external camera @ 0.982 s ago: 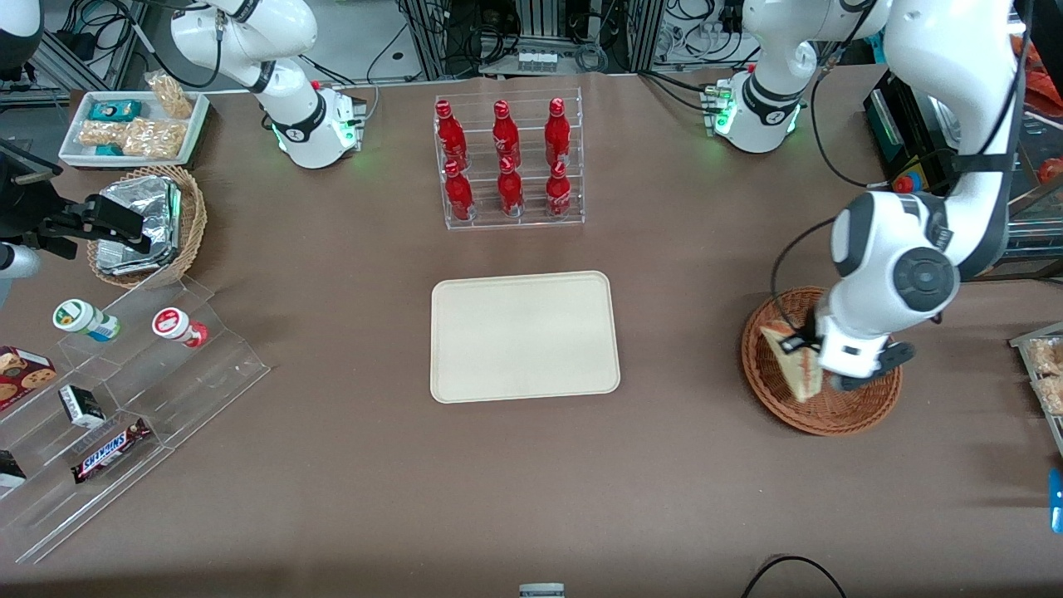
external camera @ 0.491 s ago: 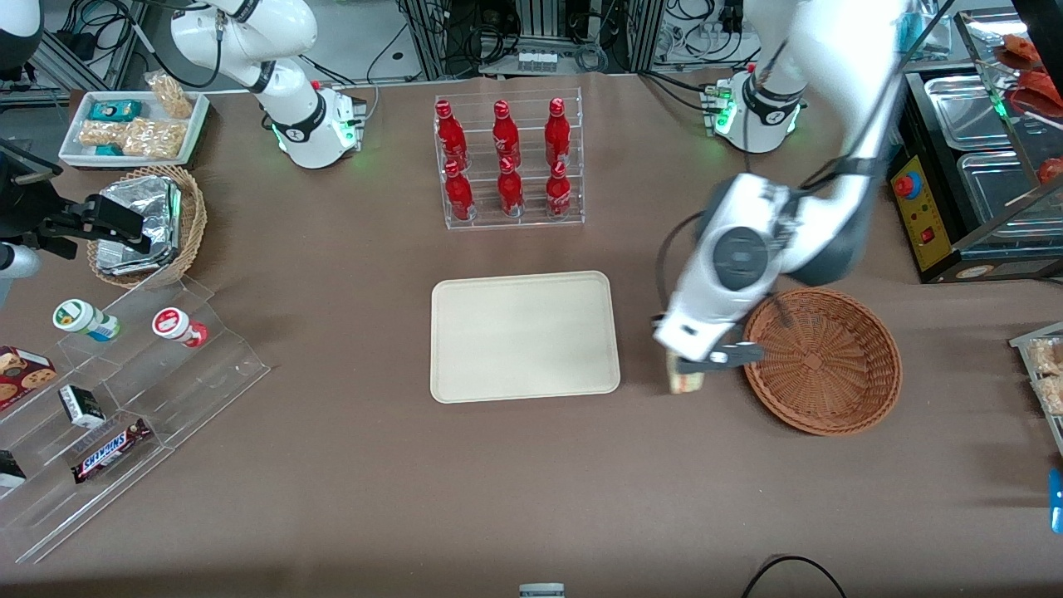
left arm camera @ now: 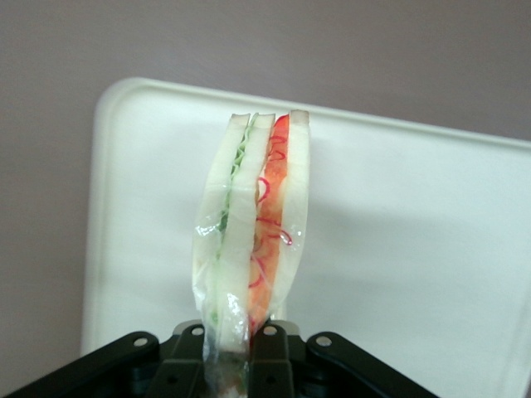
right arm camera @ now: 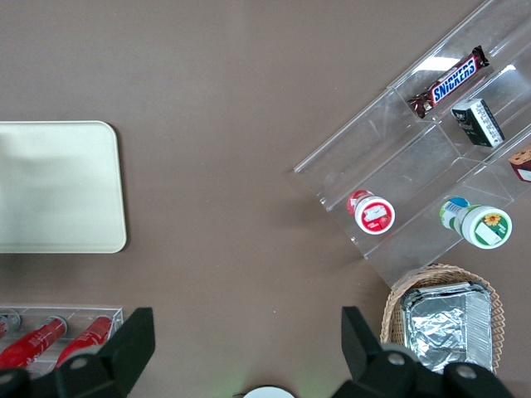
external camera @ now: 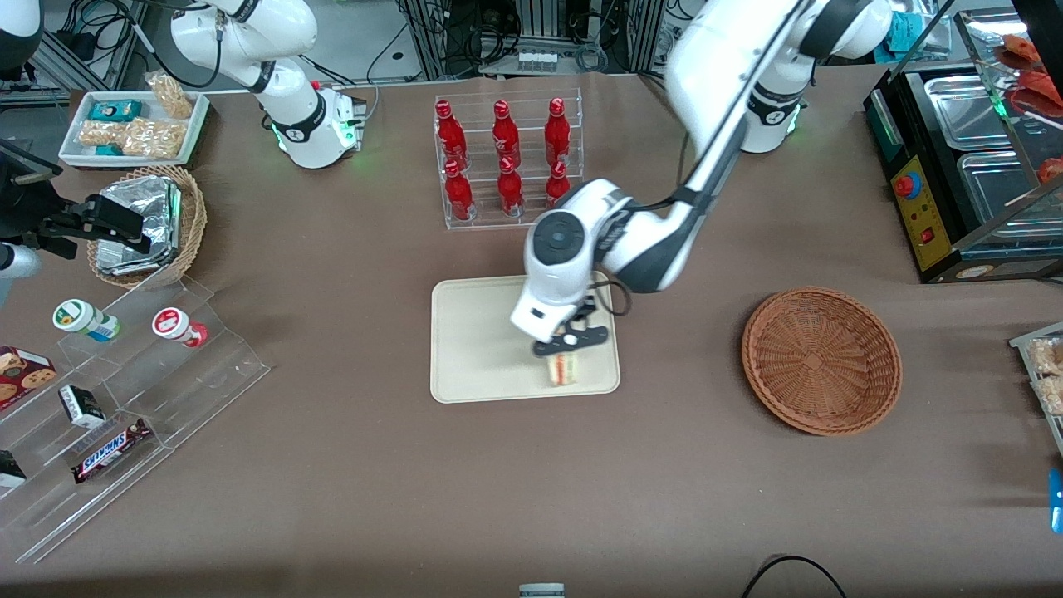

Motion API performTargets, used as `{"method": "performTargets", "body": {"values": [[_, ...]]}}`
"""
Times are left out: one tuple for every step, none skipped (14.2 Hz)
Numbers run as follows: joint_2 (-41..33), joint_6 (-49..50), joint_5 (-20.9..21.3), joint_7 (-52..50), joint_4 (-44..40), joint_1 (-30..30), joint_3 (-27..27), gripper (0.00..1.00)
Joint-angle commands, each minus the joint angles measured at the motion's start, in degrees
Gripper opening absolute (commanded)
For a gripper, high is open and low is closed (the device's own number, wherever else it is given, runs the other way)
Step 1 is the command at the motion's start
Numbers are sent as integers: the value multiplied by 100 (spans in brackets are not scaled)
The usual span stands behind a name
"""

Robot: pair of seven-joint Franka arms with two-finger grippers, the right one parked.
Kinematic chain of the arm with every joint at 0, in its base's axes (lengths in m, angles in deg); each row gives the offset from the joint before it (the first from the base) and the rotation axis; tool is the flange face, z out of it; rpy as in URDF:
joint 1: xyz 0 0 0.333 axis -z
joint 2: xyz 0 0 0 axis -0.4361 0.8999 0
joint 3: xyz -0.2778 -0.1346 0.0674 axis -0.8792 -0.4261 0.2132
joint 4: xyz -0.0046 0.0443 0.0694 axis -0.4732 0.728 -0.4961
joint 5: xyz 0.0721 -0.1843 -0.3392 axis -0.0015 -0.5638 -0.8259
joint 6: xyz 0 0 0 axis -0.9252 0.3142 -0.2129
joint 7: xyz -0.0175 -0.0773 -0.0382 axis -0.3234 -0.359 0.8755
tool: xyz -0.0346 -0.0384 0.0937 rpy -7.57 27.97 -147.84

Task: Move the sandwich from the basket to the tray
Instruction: 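Carry the sandwich with the left gripper over the cream tray, then lower the sandwich onto the tray and open the left gripper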

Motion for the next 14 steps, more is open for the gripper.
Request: {"method": "performTargets", "body": {"values": [[472,-68,36,-230,-527,345,95,0],[526,-68,45,-239,-546,425,95,0],[535,-94,45,-230,-546,460,95,0],[535,-129,45,-230,-537,478,95,0],[552,-138,36,-247,-528,487,95,0],[579,-138,36,-326,-511,548,95,2],[631,-138,45,-492,-502,601,95,14],[649,-138,36,-589,-511,601,95,51],[640,-138,36,-651,-502,601,95,100],[614,-138,18,-730,-502,601,95,100],[571,-138,27,-792,-502,592,95,100],[518,-104,44,-792,-528,592,103,100],[404,-68,62,-784,-528,592,121,100],[281,-16,62,-758,-520,549,130,100]]}}
